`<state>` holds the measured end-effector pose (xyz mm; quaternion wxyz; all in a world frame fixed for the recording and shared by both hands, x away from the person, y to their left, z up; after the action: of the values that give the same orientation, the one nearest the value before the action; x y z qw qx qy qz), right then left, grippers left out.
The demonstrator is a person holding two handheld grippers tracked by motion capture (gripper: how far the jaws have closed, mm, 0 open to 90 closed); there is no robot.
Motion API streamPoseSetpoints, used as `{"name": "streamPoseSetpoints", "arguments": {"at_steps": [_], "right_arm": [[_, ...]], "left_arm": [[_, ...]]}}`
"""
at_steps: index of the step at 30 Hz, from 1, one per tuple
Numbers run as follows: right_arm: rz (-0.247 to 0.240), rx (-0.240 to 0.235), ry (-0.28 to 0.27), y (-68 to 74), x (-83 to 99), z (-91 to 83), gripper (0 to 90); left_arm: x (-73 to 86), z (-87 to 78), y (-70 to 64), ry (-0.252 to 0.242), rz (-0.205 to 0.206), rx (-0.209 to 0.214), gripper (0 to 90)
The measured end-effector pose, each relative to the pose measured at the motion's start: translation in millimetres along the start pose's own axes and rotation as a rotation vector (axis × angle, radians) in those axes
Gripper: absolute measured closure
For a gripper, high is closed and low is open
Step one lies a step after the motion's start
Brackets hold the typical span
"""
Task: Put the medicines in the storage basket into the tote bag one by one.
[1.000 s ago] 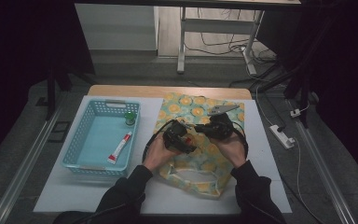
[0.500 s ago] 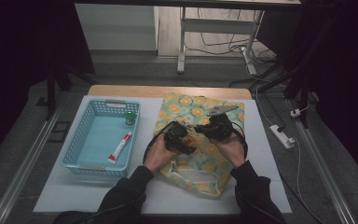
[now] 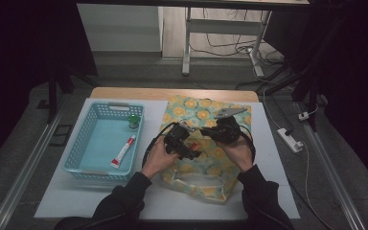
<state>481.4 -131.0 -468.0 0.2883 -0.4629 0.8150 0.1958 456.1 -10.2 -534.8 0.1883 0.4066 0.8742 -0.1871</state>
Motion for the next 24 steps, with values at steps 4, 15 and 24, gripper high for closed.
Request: {"name": "streamPoseSetpoints", "arguments": {"at_steps": [4, 15, 24], "right_arm": [[-0.005, 0.001, 0.0, -0.4, 0.3, -0.2, 90.0], [-0.022, -0.003, -0.002, 0.7, 0.4, -1.7, 90.0], [-0.025, -0.002, -0.001, 1.1, 0.5, -1.5, 90.0]], "left_arm": [[3.0, -9.3, -6.6, -0.008, 0.005, 0.027, 3.5], [14.0, -29.3, -11.9, -0.044, 0.001, 0.083, 0.0], [24.9, -42.2, -8.2, -0.069, -0.005, 0.098, 0.0]]}}
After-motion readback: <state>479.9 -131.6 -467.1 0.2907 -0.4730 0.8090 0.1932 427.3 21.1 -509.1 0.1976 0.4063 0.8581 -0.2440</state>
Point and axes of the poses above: each handheld gripper's, and its own axes: z roughly forward along the jaws, x roughly out of its underside, y roughly to its left, the point moved 6 cm from there along z, roughly forward along the jaws, and after that the axes turned 12 degrees about y, right-handed, at the moved point
